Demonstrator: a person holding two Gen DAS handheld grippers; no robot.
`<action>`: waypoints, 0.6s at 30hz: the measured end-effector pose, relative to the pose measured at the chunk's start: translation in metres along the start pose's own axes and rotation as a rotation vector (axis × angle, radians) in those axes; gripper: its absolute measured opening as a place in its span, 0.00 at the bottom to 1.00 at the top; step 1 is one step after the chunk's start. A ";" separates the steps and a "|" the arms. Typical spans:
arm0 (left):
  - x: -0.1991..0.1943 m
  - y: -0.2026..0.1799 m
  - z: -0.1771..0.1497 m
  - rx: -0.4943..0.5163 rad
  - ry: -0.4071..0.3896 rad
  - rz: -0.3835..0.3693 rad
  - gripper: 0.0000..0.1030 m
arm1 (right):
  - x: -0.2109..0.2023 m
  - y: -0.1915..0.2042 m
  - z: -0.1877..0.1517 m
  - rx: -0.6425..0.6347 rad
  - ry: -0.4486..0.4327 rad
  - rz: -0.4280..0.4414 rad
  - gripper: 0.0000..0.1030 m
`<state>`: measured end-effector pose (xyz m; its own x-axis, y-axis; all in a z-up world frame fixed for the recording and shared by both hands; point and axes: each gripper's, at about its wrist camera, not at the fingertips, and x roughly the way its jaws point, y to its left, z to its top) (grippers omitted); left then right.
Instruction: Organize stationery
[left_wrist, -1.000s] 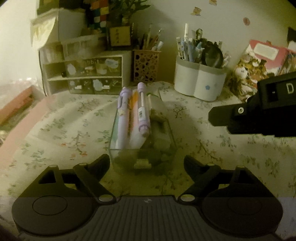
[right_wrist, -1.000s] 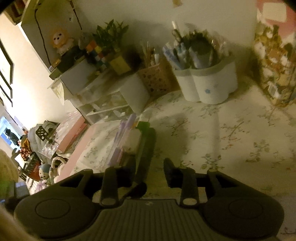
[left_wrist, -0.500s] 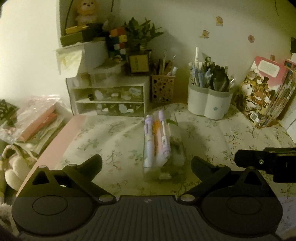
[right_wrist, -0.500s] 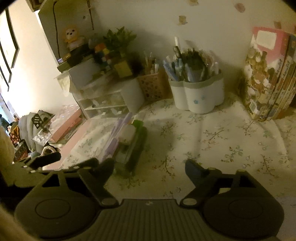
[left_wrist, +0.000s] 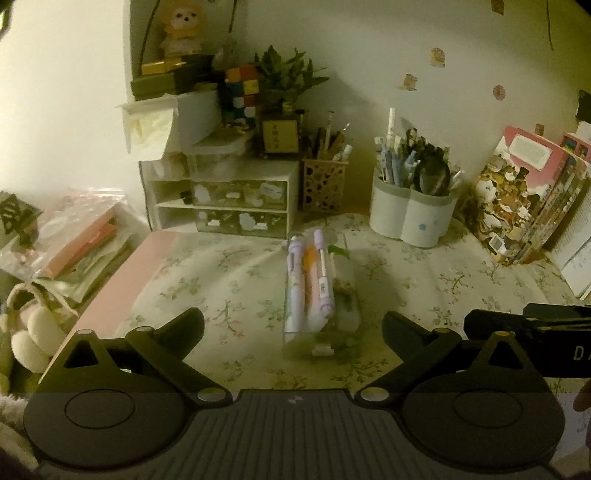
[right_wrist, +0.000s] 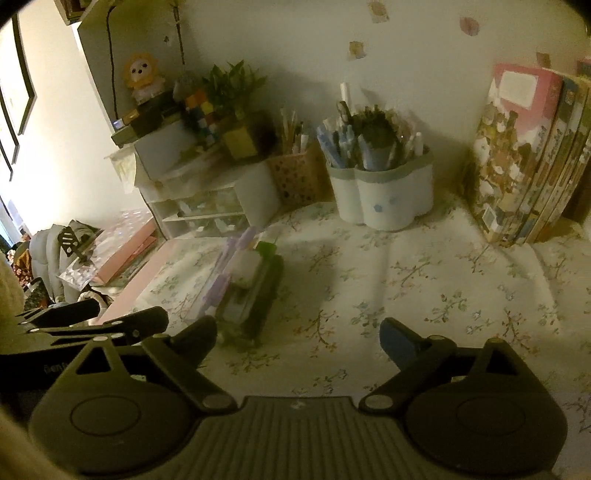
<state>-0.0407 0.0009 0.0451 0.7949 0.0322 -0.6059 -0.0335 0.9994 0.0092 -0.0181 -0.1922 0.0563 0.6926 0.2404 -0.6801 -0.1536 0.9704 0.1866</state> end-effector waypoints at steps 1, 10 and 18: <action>-0.001 -0.001 0.000 0.003 0.000 0.002 0.95 | 0.000 0.001 0.000 -0.005 -0.001 -0.002 0.83; -0.005 0.000 0.002 0.000 0.000 0.017 0.95 | 0.002 0.003 0.000 -0.031 0.004 -0.026 0.83; -0.007 -0.002 0.002 0.016 -0.005 0.025 0.95 | 0.005 0.005 -0.001 -0.045 0.009 -0.027 0.83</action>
<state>-0.0445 -0.0009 0.0511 0.7968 0.0574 -0.6015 -0.0439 0.9983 0.0370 -0.0161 -0.1857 0.0532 0.6904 0.2144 -0.6909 -0.1668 0.9765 0.1363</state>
